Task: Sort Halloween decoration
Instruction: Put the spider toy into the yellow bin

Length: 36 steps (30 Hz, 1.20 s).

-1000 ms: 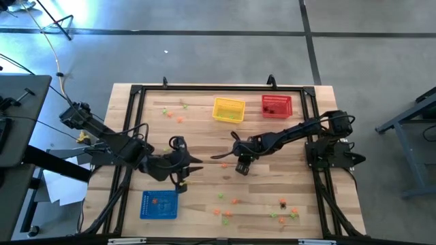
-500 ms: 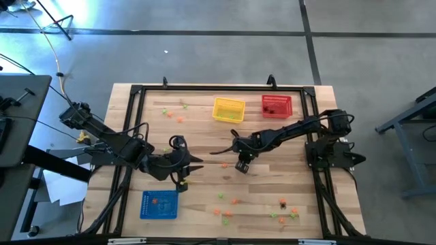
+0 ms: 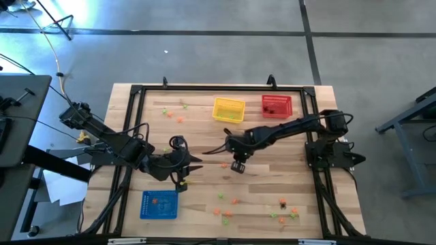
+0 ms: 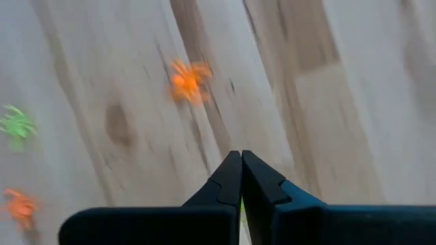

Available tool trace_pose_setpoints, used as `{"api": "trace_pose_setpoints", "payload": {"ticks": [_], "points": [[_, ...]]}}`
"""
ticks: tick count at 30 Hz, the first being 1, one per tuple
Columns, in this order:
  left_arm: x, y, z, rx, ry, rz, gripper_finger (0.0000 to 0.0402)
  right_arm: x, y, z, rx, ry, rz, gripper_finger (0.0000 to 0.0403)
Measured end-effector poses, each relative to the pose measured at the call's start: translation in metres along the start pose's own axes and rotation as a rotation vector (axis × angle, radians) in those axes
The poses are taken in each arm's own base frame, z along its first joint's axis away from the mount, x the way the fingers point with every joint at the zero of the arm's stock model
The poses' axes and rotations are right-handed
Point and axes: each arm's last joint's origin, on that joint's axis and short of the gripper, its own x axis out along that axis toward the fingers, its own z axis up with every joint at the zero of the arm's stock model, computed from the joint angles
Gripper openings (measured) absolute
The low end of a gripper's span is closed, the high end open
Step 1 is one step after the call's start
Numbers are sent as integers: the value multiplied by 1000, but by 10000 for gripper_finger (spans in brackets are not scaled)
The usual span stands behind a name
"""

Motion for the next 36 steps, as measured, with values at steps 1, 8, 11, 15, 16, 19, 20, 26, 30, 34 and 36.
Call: {"api": "trace_pose_setpoints", "payload": {"ticks": [1,8,11,15,16,19,20,26,30,34,36], "points": [[0,0,0,1,1,1,74,-3,1,3,-9,-13,-3,0],[0,1,-2,14,22,8,74,-25,-5,32,-48,-137,-118,0],[-1,3,-5,13,47,15,74,-36,-17,46,-45,-193,-169,0],[-5,6,-7,19,74,26,74,-48,-46,62,-11,-240,-220,0],[-6,7,-8,24,81,28,74,-51,-55,66,1,-249,-231,0],[-11,10,-8,40,86,32,74,-56,-86,72,62,-269,-258,0],[-12,11,-7,47,83,32,74,-57,-97,73,86,-270,-267,0],[-16,16,-4,113,60,41,74,-66,-155,80,196,-327,-240,0],[-16,18,-3,127,50,61,74,-58,-169,82,218,-324,-181,0],[-15,19,-2,125,53,66,74,-50,-171,81,216,-298,-171,0],[-15,19,-3,134,54,67,74,-49,-171,81,220,-296,-171,0]]}}
